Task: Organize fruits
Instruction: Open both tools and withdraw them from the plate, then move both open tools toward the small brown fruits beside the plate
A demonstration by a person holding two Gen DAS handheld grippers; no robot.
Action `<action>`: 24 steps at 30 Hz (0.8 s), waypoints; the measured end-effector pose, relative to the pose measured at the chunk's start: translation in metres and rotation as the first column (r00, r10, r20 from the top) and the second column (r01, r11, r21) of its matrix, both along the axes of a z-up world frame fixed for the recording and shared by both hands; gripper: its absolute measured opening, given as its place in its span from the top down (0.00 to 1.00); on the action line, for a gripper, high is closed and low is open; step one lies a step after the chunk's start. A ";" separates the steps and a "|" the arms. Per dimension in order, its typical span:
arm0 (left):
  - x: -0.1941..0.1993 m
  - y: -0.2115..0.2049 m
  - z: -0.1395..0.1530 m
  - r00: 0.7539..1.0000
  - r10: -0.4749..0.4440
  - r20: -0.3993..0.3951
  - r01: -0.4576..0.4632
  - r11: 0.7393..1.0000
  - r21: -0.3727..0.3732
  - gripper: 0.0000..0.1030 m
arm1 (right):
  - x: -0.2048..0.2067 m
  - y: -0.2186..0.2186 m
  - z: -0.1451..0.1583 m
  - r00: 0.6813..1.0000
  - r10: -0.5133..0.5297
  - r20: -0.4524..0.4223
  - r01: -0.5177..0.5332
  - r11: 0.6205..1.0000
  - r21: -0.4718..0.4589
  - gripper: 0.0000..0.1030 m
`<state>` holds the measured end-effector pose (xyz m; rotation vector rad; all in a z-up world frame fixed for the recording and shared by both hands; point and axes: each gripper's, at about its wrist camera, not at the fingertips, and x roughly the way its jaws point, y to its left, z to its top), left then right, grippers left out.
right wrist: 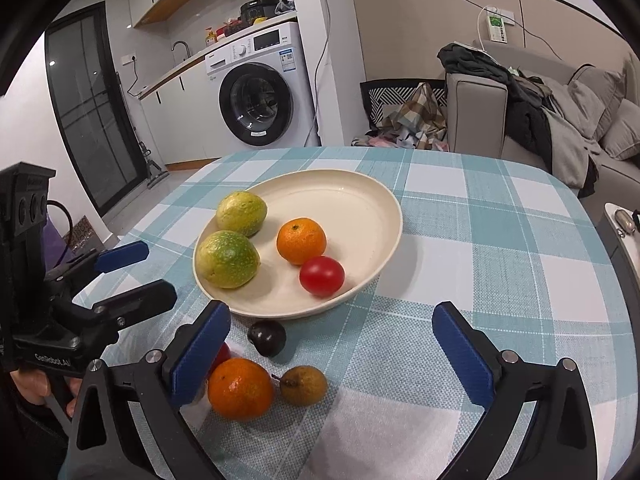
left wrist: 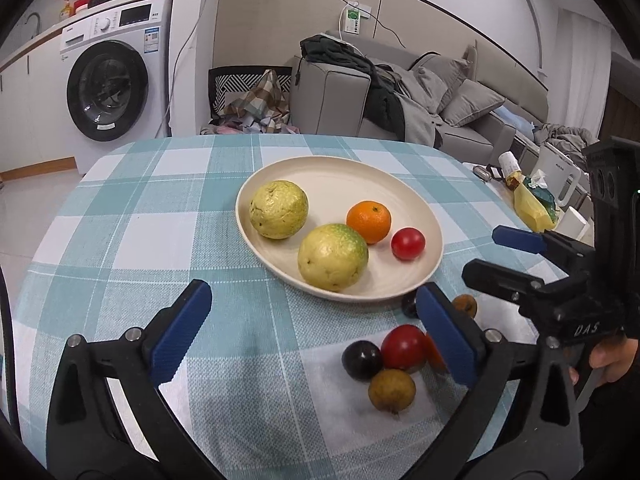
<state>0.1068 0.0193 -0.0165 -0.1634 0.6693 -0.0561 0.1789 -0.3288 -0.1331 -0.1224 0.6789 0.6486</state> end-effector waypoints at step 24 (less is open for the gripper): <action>-0.016 -0.018 -0.006 0.995 -0.080 -0.055 0.080 0.997 0.008 0.01 | -0.015 -0.009 -0.004 0.996 0.080 -0.032 -0.082 0.995 -0.064 0.00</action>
